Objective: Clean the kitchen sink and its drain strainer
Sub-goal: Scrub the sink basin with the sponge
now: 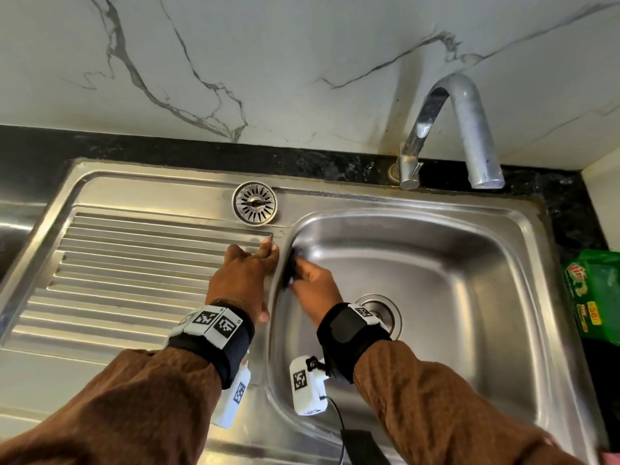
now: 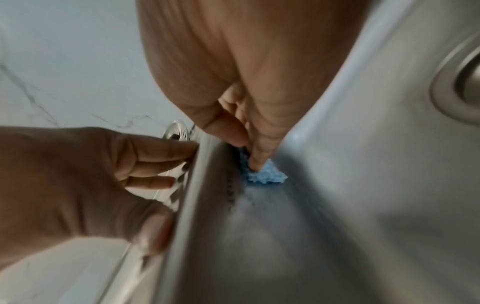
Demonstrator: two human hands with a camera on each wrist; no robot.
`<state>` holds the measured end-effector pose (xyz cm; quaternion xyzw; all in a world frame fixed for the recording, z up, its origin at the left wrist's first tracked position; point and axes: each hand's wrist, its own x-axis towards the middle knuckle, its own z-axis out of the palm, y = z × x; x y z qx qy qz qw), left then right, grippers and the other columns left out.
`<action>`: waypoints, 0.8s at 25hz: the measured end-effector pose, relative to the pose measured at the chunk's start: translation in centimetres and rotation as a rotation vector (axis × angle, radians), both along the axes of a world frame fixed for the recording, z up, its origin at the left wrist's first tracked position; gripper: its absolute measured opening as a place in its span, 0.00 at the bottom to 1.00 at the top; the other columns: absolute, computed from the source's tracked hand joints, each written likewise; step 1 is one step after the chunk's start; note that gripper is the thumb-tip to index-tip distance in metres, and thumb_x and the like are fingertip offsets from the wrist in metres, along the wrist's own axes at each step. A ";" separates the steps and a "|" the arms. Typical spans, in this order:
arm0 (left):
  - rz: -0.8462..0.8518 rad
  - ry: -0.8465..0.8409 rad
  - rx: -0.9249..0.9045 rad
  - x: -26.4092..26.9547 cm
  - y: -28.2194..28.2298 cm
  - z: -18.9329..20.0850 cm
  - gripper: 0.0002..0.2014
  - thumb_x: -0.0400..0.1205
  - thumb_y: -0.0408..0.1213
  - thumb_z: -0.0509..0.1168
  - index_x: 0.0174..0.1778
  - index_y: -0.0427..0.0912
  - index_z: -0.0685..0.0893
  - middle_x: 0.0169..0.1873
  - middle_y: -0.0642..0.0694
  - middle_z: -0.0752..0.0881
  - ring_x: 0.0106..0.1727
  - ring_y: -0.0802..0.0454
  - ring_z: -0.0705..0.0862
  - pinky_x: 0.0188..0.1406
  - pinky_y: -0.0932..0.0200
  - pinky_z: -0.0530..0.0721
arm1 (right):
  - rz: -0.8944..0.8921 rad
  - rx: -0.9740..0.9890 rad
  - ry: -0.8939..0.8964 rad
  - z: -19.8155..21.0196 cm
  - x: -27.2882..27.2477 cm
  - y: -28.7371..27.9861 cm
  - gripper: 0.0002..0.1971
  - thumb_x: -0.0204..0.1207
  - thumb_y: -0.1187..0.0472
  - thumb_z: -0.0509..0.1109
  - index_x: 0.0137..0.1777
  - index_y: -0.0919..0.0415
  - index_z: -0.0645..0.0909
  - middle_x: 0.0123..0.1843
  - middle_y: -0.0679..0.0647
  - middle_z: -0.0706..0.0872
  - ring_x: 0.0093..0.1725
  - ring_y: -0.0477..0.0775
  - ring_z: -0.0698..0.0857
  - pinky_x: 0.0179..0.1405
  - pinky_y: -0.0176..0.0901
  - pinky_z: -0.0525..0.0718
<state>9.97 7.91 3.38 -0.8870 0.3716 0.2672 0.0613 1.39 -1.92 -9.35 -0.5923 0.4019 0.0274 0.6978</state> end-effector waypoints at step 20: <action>0.011 0.022 0.040 0.1 -0.2 0.3 0.64 0.59 0.39 0.86 0.85 0.63 0.51 0.83 0.71 0.50 0.76 0.48 0.60 0.67 0.51 0.81 | -0.022 -0.135 0.043 -1.3 1.3 -0.8 0.25 0.67 0.71 0.64 0.64 0.56 0.88 0.58 0.51 0.90 0.61 0.52 0.88 0.68 0.49 0.83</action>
